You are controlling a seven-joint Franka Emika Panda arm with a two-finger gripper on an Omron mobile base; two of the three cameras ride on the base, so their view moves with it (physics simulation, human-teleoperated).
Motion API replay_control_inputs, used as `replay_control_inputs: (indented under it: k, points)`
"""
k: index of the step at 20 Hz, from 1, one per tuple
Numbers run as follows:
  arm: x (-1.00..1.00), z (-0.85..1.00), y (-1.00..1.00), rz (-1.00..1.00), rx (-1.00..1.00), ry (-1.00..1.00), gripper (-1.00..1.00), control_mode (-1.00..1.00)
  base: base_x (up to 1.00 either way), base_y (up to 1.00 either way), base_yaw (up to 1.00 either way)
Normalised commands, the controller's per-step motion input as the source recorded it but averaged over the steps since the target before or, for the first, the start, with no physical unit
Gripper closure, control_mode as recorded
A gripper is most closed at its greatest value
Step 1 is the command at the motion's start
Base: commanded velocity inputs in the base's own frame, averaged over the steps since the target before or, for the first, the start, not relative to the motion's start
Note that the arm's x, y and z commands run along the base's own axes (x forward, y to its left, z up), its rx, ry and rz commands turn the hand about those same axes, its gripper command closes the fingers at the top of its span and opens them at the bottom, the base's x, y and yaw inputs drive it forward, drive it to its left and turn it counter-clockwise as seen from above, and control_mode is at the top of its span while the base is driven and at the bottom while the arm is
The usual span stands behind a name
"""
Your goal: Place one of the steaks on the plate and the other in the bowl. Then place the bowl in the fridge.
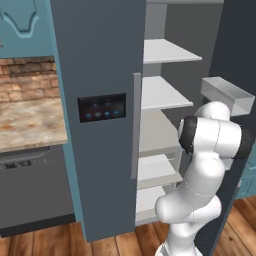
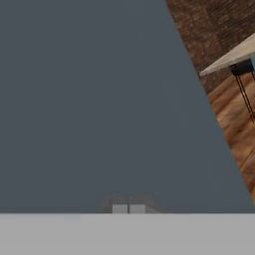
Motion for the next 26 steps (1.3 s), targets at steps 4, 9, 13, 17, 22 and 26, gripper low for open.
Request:
replay_control_inputs:
  k: [4, 9, 13, 17, 22, 26]
  points:
    - [-0.59, 0.0, -0.12, 0.16, 0.01, 0.04, 1.0, -1.0, 0.0, 0.0, 0.0]
    - [-0.66, 0.36, 0.99, 0.31, -0.02, 0.21, 1.0, -1.0, 0.0, 0.0, 0.0]
    - [-0.23, 0.73, 0.94, 0.2, 0.0, 0.19, 1.0, -1.0, 0.0, 0.0, 0.0]
    - [-0.1, 0.33, 0.62, 0.02, -0.02, 0.11, 1.0, -1.0, 0.0, 0.0, 0.0]
    - [0.0, 0.13, 0.35, 0.02, 0.11, 0.13, 1.0, -1.0, 0.0, 0.0, 0.0]
    - [-0.03, 0.26, 0.04, -0.04, 0.49, -0.34, 1.0, -1.0, 0.0, 0.0, 0.0]
